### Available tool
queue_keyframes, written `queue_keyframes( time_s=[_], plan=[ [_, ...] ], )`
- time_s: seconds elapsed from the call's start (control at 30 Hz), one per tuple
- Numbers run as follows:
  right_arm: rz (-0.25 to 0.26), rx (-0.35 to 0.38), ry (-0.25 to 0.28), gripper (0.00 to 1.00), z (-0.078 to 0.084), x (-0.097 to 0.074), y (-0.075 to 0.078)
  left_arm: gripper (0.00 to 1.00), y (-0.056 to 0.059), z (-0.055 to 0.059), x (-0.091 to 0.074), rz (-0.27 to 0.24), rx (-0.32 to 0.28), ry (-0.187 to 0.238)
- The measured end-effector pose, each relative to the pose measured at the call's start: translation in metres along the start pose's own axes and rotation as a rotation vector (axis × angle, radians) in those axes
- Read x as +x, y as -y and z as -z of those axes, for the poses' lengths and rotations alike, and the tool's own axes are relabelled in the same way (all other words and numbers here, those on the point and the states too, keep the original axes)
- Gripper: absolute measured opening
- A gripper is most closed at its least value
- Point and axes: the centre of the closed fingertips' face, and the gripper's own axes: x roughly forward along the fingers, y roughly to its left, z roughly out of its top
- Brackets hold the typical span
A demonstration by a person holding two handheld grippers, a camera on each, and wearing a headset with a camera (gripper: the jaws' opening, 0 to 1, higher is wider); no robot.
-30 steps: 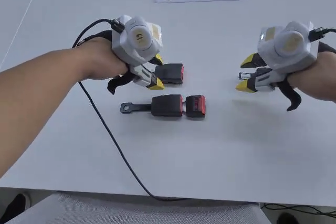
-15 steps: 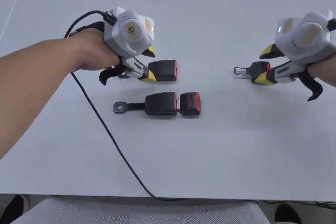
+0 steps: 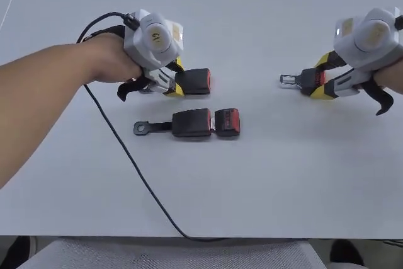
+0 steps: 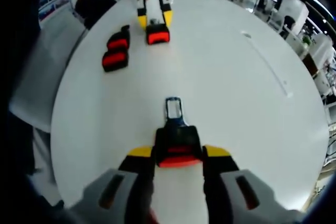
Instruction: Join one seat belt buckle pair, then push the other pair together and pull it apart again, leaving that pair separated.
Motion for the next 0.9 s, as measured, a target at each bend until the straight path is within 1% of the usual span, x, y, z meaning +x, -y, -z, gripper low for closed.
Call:
queue_keyframes(
  time_s=[0.03, 0.17, 0.2, 0.3, 0.37, 0.43, 0.5, 0.63, 0.77, 0.9],
  plan=[
    [-0.002, -0.008, 0.0, 0.36, 0.0, 0.0, 0.0, 0.32, 0.001, 0.0, 0.0, 0.003, -0.001, -0.002],
    [-0.022, -0.019, 0.0, 0.36, -0.001, 0.001, 0.0, 0.32, 0.001, 0.001, 0.002, 0.014, 0.029, -0.011],
    [-0.03, -0.032, -0.002, 0.35, -0.002, 0.001, -0.001, 0.32, 0.001, 0.002, 0.002, 0.016, 0.033, -0.013],
    [-0.04, -0.038, -0.001, 0.35, -0.002, 0.002, -0.001, 0.32, 0.001, 0.002, 0.003, 0.021, 0.034, -0.018],
    [-0.045, -0.044, 0.001, 0.35, -0.001, 0.002, -0.001, 0.32, 0.001, 0.002, 0.003, 0.024, 0.021, -0.022],
    [-0.049, -0.048, 0.003, 0.35, -0.001, 0.002, -0.001, 0.32, 0.001, 0.002, 0.003, 0.025, 0.035, -0.023],
    [-0.054, -0.047, 0.004, 0.35, -0.001, 0.001, -0.001, 0.32, 0.001, 0.002, 0.003, 0.026, 0.031, -0.018],
    [-0.046, -0.052, -0.009, 0.35, -0.003, 0.002, 0.0, 0.32, 0.002, 0.002, 0.003, 0.021, 0.023, -0.015],
    [-0.041, -0.059, -0.008, 0.35, -0.008, 0.004, -0.001, 0.32, 0.002, 0.002, 0.003, 0.027, 0.027, -0.018],
    [-0.047, -0.072, 0.003, 0.35, -0.019, 0.009, -0.005, 0.32, 0.002, 0.002, 0.003, 0.027, 0.028, -0.02]
  ],
)
